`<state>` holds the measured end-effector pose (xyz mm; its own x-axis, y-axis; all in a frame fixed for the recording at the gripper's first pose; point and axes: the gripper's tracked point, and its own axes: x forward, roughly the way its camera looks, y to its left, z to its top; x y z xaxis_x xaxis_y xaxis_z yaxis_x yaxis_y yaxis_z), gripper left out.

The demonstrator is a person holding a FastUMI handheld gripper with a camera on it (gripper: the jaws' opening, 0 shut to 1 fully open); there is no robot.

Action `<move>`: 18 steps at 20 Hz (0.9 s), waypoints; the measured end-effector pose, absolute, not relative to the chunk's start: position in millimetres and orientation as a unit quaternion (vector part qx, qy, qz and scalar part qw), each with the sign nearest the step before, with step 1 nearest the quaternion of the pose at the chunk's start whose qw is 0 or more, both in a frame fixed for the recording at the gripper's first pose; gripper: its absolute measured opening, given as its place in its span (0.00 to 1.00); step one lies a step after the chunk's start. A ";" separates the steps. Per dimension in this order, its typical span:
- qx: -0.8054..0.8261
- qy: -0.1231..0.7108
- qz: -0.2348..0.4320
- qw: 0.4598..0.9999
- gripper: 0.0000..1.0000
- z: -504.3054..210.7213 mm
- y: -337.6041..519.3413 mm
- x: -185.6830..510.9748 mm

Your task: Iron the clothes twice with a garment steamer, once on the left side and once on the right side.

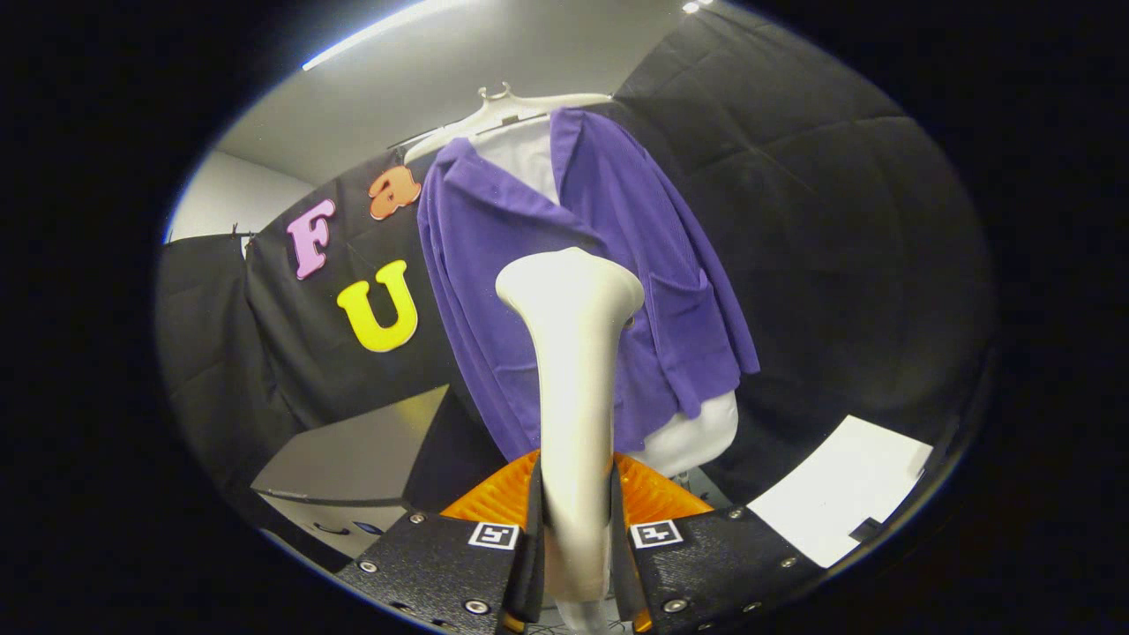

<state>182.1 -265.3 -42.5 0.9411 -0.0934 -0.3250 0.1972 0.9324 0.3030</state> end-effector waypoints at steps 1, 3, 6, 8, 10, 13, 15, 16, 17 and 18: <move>0.166 0.140 -0.073 0.973 0.32 -27.1 -266.3 184.0; 0.154 0.109 -0.072 0.979 0.31 2.4 -275.5 188.3; 0.137 0.075 -0.075 0.985 0.31 38.3 -287.3 201.6; 0.145 0.053 -0.077 0.985 0.32 64.5 -295.2 218.3; 0.136 0.036 -0.087 0.986 0.31 82.0 -304.9 238.6; 0.144 0.026 -0.103 0.984 0.31 99.9 -321.1 262.5; 0.151 0.023 -0.115 0.982 0.31 105.8 -333.6 281.0; 0.144 0.016 -0.126 0.981 0.31 108.4 -343.3 292.4; 0.137 0.011 -0.134 0.981 0.31 110.9 -349.9 304.4; 0.136 0.007 -0.138 0.981 0.31 113.1 -353.8 315.8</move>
